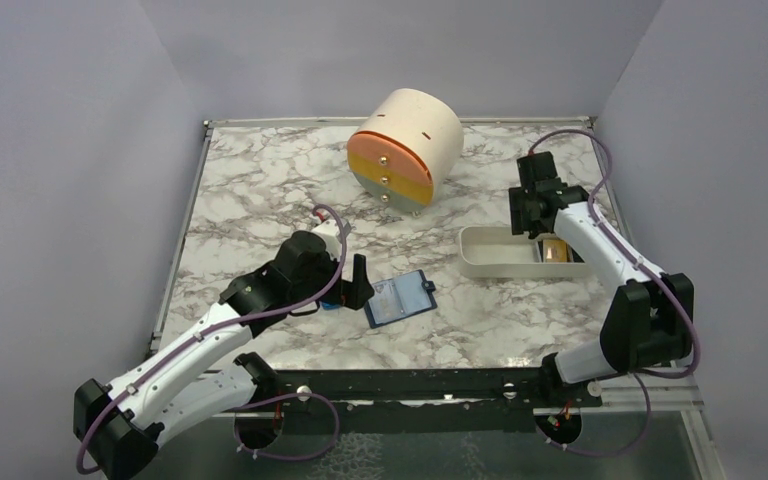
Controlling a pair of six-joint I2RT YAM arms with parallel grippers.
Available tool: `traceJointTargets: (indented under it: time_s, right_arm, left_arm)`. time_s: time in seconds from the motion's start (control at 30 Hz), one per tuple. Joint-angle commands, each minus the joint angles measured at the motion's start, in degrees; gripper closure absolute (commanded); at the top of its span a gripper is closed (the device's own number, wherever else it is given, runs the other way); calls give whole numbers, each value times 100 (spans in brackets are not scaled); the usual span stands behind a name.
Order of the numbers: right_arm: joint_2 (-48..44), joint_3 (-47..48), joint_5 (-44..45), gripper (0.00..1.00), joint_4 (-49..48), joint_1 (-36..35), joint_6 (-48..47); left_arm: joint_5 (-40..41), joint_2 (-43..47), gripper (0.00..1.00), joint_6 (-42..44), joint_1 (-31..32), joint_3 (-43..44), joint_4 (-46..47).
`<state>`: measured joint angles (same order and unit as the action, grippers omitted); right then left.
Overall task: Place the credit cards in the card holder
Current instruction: Adjust the storage box at the center of the board.
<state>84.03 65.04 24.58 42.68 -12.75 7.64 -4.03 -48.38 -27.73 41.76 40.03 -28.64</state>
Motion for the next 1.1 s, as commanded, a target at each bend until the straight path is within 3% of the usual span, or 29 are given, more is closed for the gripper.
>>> traceJointTargets:
  time_s: [0.0,0.27,0.53,0.8,0.87,1.07]
  right_arm:
    - [-272,-426,337,30,-85,276,-258]
    - [-219,-889,279,30,-721,893,-566]
    - [41,-1533,39,31,-2155,1443,-945]
    - [846,-1482,-680,33,-2438,1668,-819]
    - [994,-1370,-793,38,-2321,1671,-731]
    - [636,-1378,-1033,71,-2312,1671,-679]
  left_arm:
    - [30,-76,1,196,36,246,-5]
    - [74,-65,1,226,34,251,-15]
    - [123,-67,1,249,34,249,9]
    - [257,-116,1,347,34,299,-31]
    - [254,-144,1,347,34,303,-39]
    - [322,-154,1,314,35,299,-64]
